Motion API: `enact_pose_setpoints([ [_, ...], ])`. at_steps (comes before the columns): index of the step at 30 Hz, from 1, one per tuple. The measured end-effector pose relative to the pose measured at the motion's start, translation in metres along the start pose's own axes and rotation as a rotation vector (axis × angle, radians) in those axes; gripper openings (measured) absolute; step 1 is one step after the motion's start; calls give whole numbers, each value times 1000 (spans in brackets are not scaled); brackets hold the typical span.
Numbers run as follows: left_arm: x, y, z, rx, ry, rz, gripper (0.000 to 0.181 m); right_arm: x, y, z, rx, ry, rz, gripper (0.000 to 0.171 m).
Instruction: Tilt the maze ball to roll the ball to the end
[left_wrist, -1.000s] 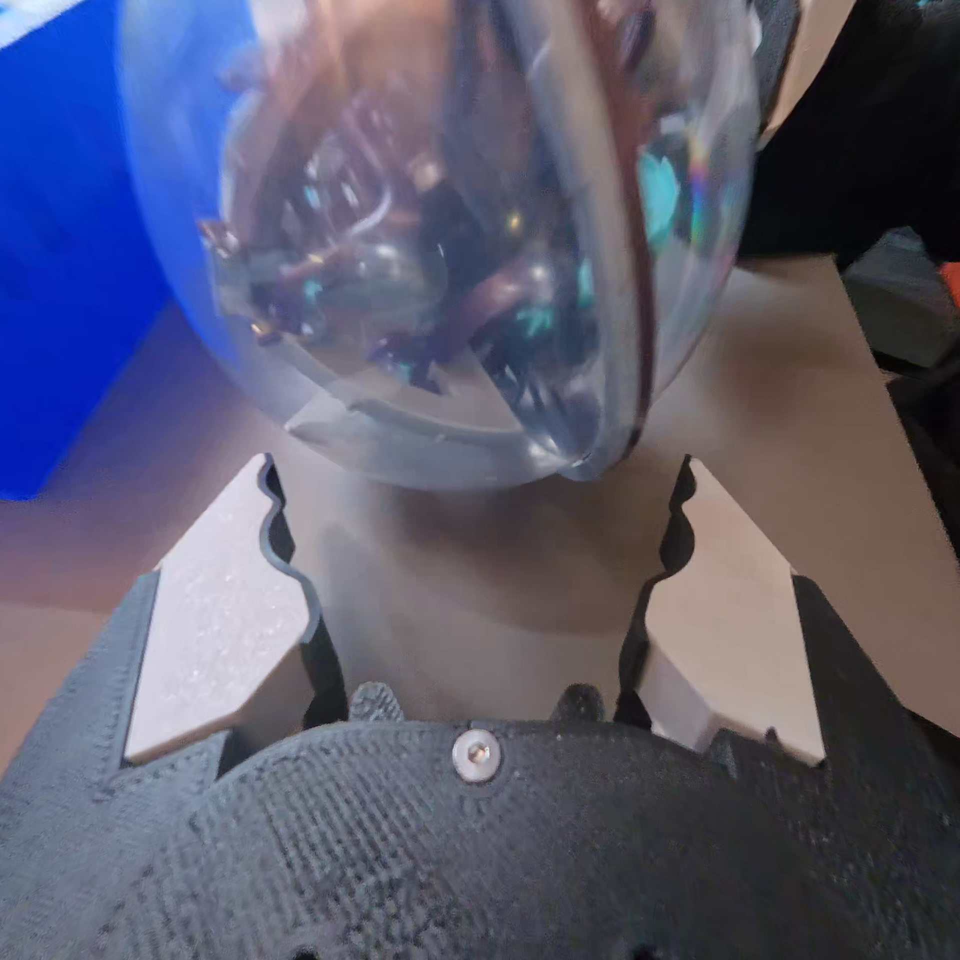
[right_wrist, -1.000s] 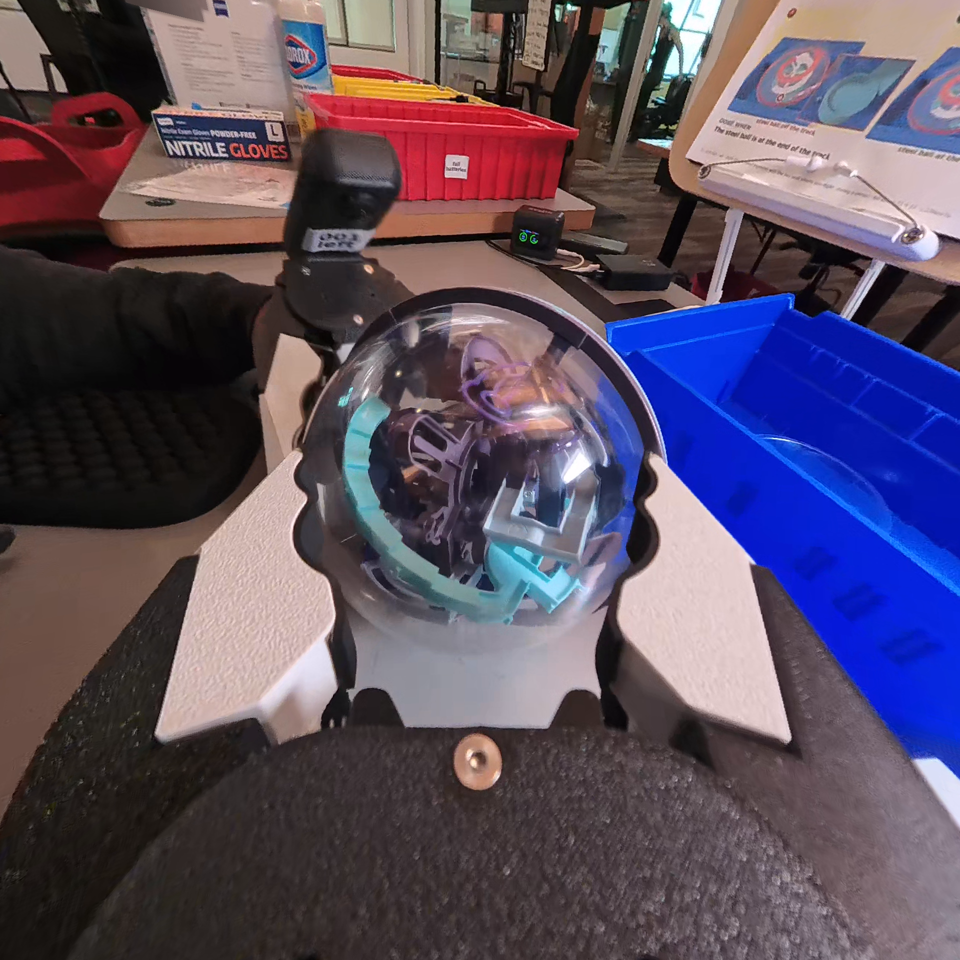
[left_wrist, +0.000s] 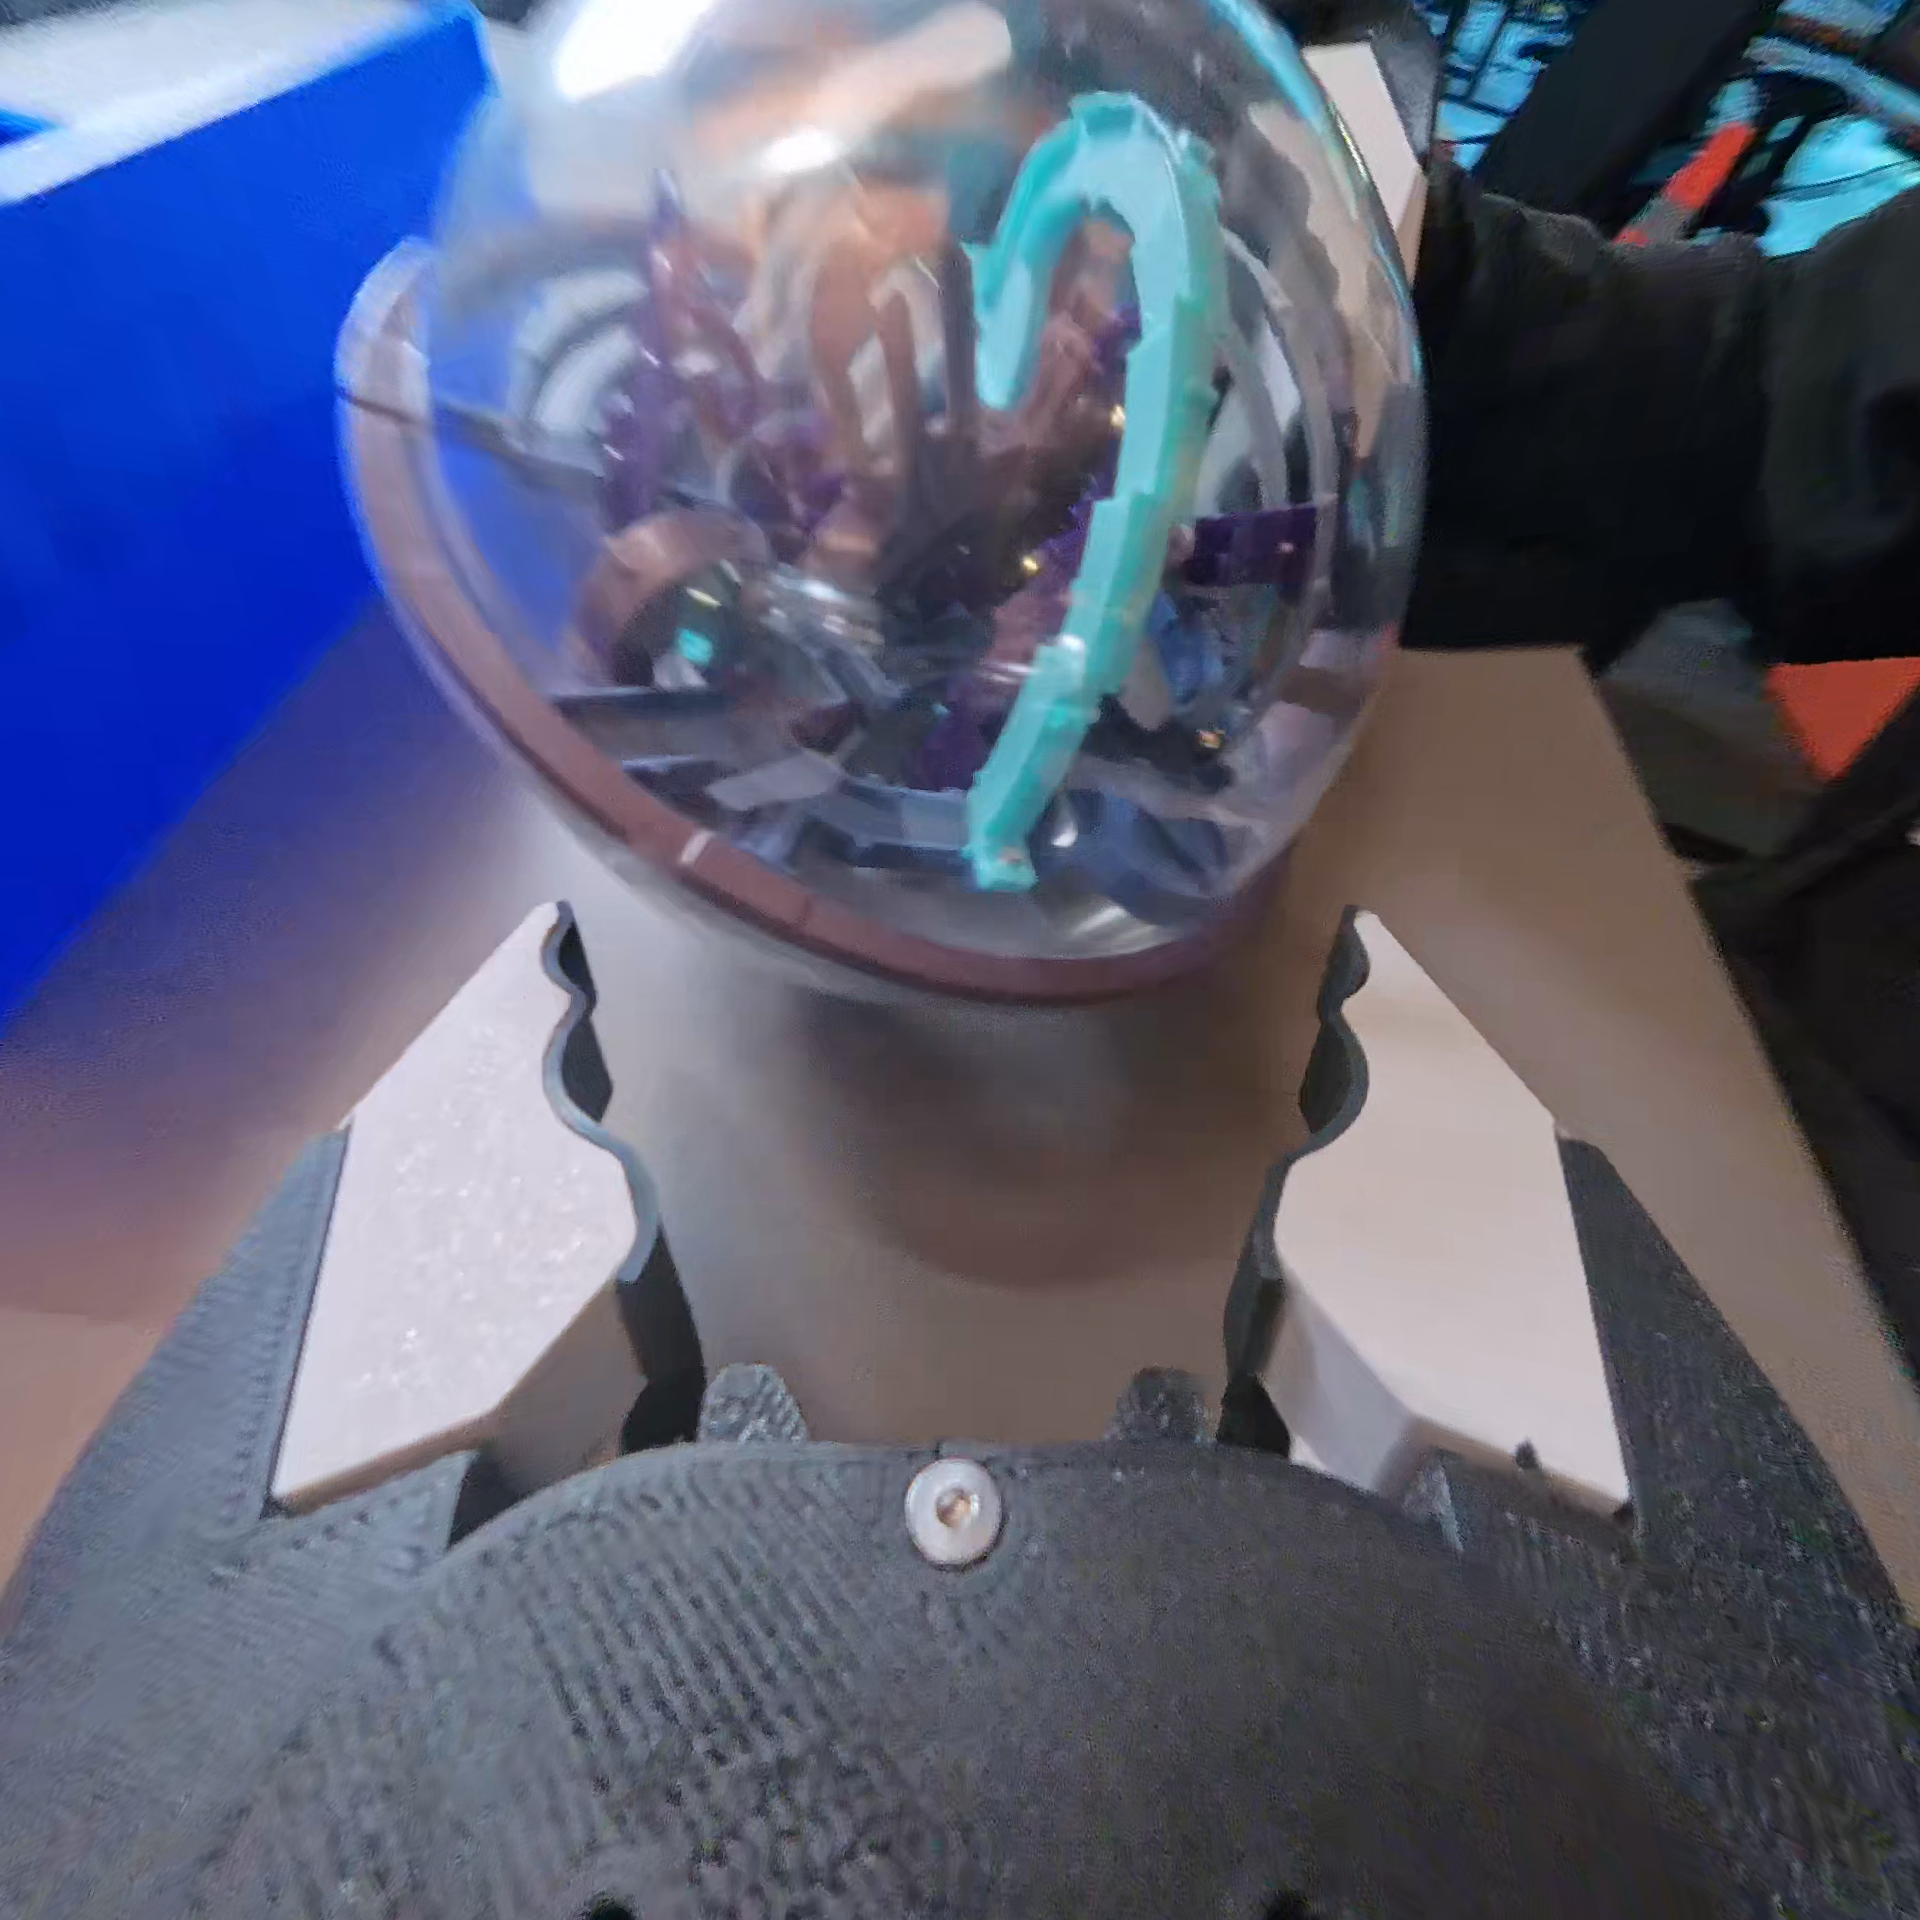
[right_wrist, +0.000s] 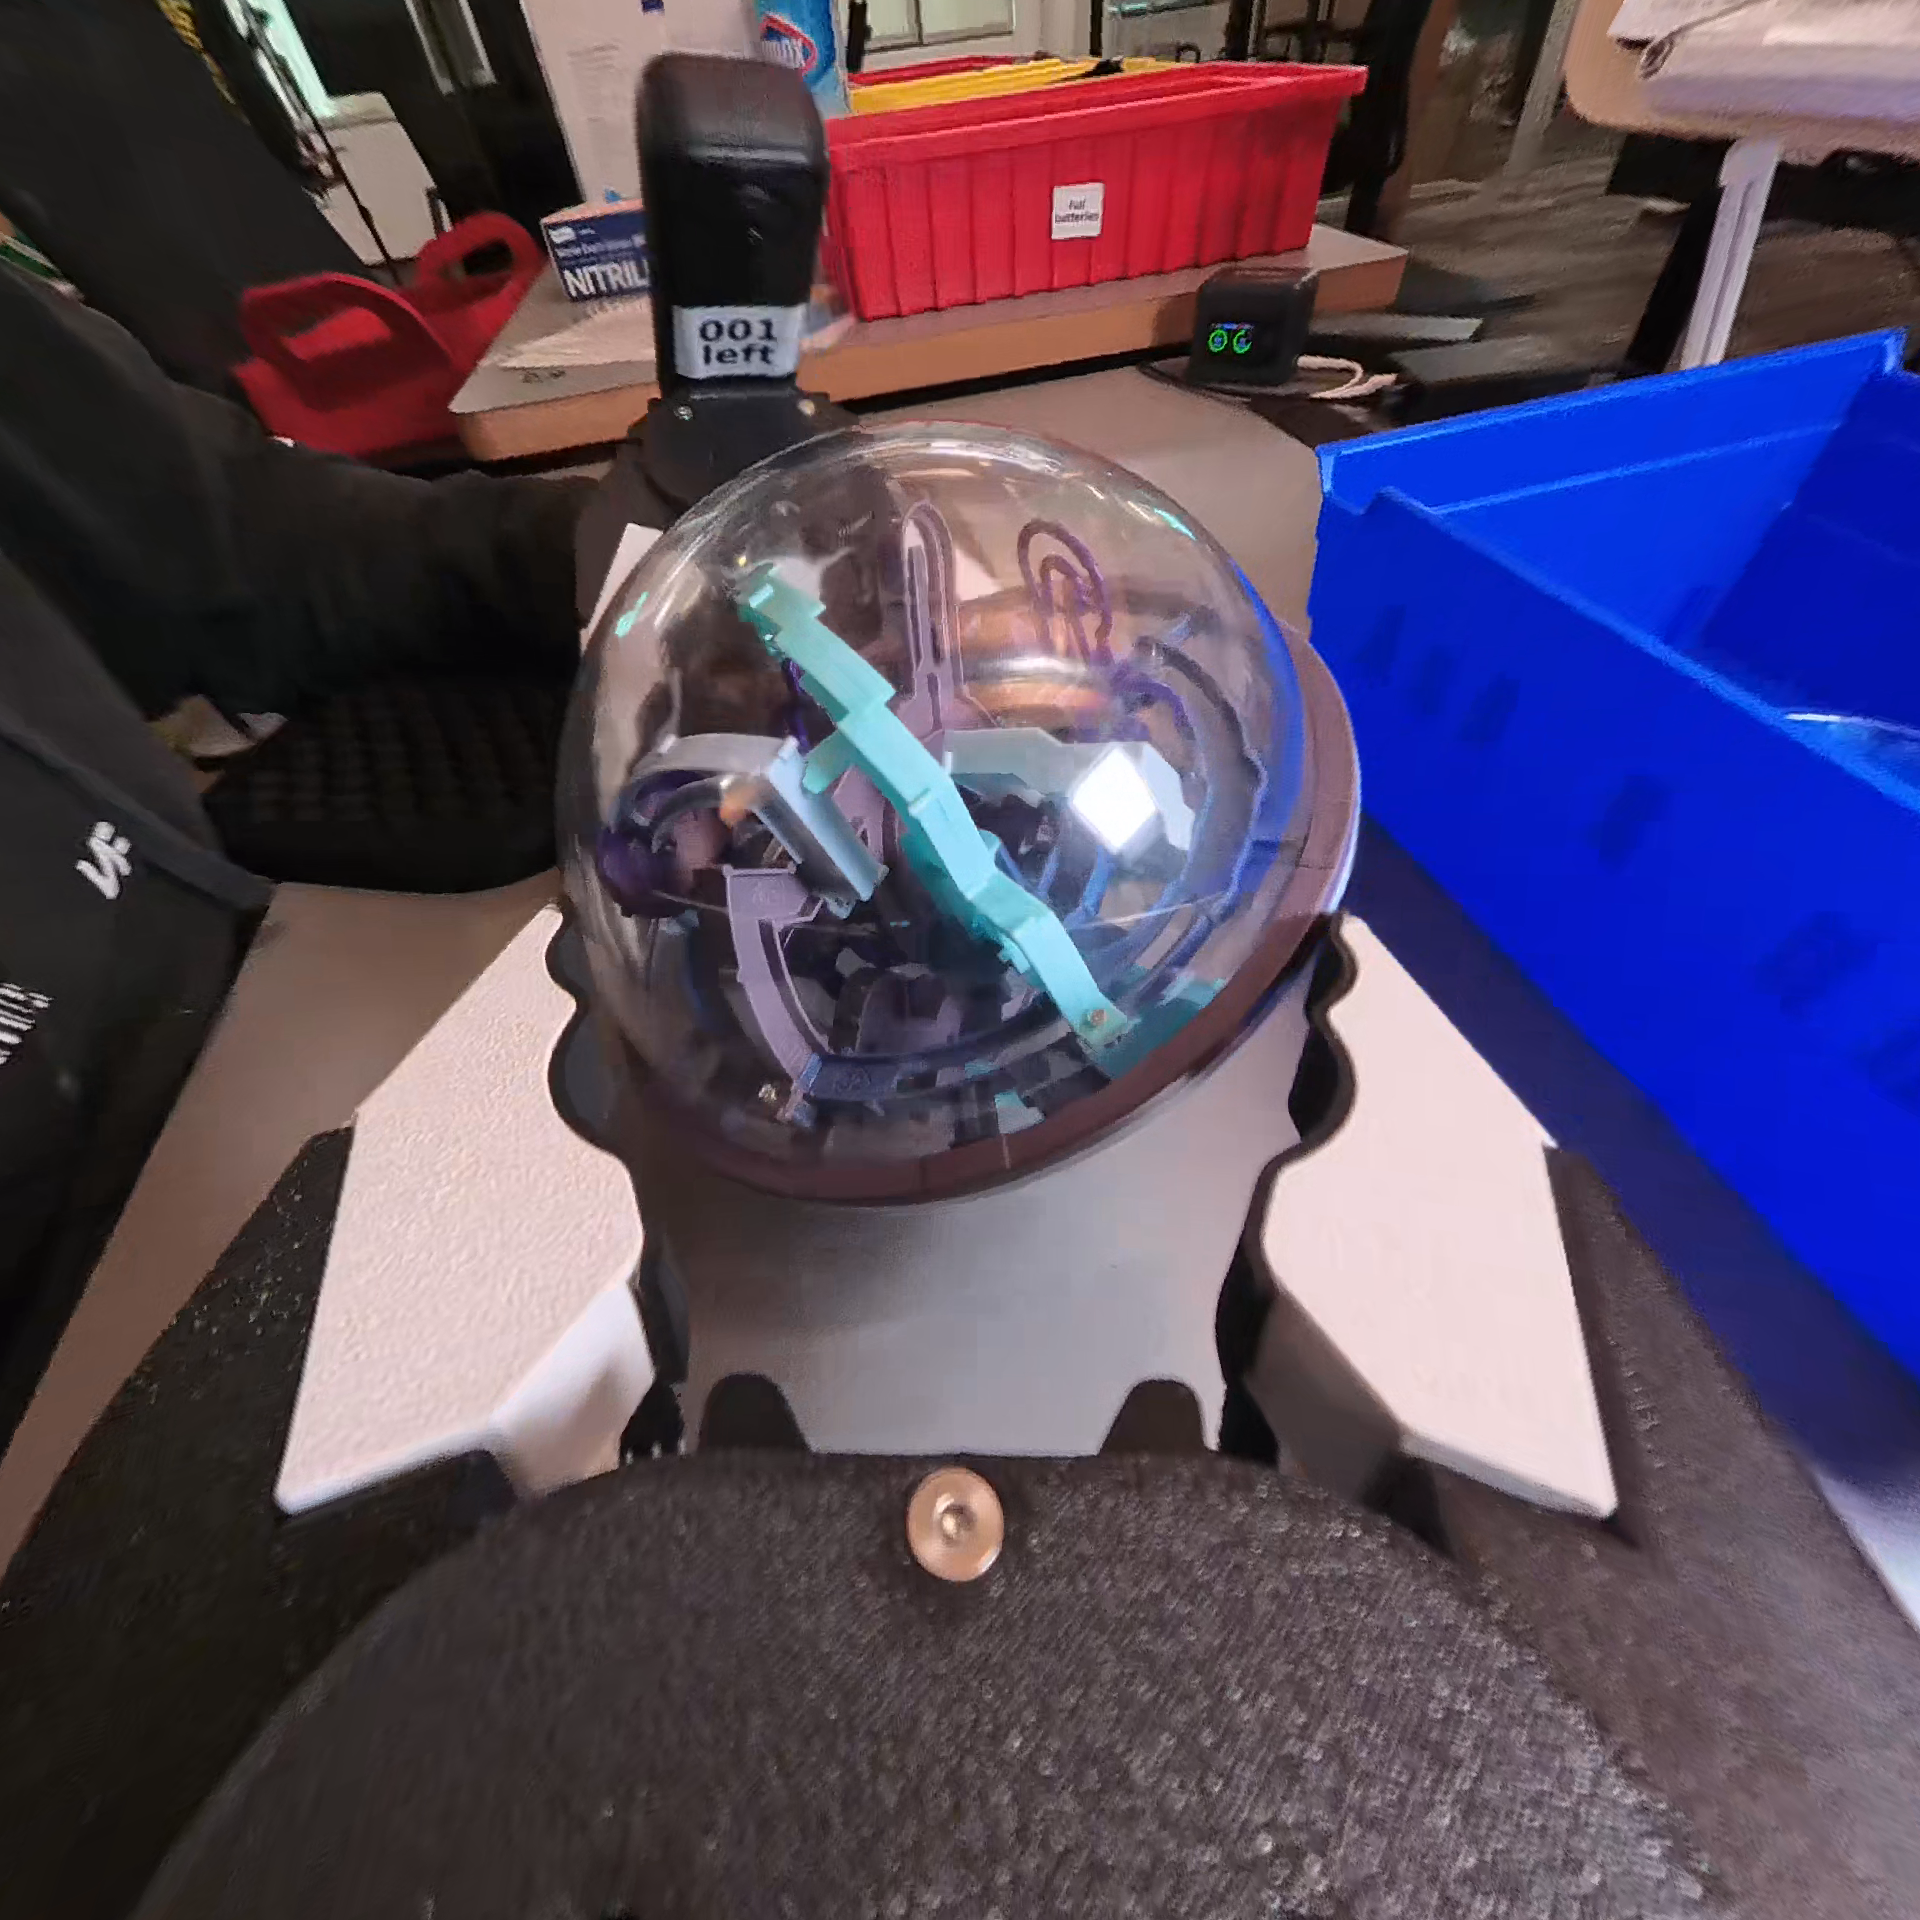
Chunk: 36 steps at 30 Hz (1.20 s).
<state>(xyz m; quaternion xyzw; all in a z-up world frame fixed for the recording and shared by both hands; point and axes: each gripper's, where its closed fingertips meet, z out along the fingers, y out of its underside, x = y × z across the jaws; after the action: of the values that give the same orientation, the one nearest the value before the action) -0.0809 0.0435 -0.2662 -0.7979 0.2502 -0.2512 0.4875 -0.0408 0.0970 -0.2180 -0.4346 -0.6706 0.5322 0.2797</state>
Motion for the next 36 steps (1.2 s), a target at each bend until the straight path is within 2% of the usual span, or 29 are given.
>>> enact_pose_setpoints([
  [3, -16, -20, -10, 127, -83, 65, 141, 1, 0, 0, 14, -34, 52, 132],
  [5, -14, -26, -8, 160, -64, 63, 143, 2, -2, 3, 24, -53, 89, 131],
  [11, -5, -12, 6, 80, 52, -54, 141, 2, -19, 8, 71, -39, 140, 129],
  [16, 6, 1, 10, -11, 138, -123, 131, -2, -25, 3, 113, -60, 145, 125],
  [22, 8, -4, 10, 19, 145, -160, 128, -1, -17, 3, 102, -78, 205, 129],
  [31, 8, -17, -5, 97, 194, -346, 124, 1, -3, 6, 78, -184, 497, 130],
  [36, 5, -24, -20, 133, 213, -380, 120, -9, 12, 8, -16, -260, 575, 129],
])
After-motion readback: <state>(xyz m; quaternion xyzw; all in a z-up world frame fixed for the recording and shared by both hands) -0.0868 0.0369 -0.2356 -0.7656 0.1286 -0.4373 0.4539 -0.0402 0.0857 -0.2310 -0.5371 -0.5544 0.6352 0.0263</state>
